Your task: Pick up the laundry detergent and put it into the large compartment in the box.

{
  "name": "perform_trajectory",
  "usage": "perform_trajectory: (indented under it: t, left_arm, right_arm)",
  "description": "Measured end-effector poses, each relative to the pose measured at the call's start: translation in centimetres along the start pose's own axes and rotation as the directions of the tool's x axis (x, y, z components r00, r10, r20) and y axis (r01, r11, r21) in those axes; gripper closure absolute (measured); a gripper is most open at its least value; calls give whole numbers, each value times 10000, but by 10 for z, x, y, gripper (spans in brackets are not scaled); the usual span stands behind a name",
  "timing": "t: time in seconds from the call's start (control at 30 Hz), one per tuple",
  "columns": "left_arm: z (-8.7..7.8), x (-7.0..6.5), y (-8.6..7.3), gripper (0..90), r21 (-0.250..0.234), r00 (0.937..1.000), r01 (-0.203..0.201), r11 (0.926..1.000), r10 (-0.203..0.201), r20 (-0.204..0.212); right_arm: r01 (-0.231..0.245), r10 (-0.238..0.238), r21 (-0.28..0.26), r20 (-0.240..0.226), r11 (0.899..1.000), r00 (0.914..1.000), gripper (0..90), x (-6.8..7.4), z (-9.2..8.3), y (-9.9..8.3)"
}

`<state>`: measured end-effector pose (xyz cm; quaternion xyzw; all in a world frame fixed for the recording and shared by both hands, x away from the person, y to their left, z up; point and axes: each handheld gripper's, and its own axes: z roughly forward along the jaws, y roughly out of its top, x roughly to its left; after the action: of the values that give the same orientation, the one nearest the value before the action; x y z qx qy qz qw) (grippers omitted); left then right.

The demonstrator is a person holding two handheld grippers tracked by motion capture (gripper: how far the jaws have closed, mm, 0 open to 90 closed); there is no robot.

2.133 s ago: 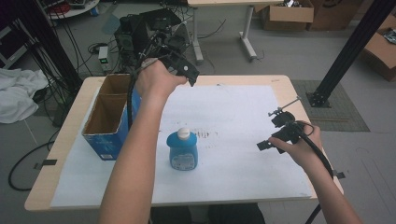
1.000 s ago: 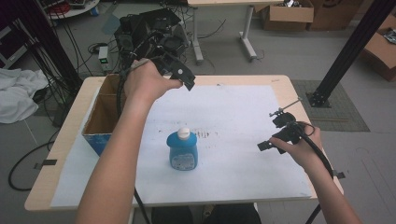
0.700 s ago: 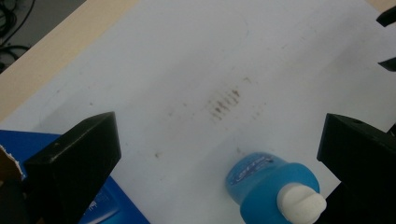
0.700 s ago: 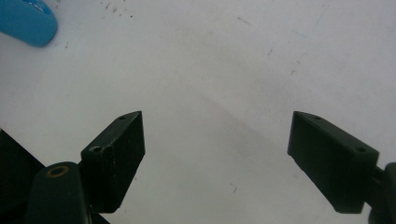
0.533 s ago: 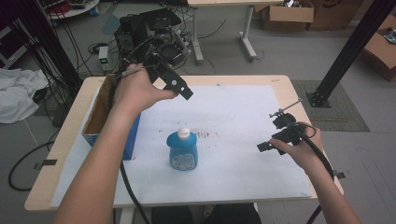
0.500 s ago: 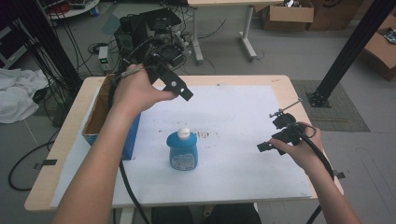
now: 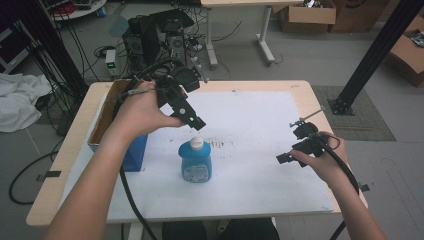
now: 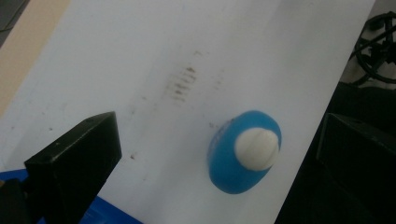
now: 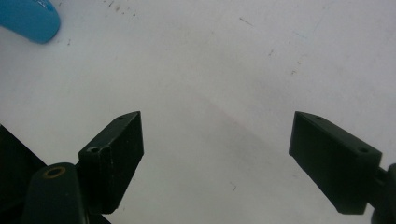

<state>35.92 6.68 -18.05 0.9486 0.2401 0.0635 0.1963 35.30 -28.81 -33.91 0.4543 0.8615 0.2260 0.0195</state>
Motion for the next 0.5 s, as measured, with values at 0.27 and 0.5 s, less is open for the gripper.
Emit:
perform_trajectory:
  t: [0.27, 0.5]
  left_arm:
    - [10, -9, -6, 4, 337, 9987, -439, 9985, 431, 259]
    - [23, -17, -9, 6, 751, 9964, -810, 9939, 788, 318]
  right_arm:
    - [81, -81, -22, 14, 10000, 10000, 177, 1, -1, -1]
    - [185, -185, -64, 11, 9998, 9998, 175, 1, 0, -2]
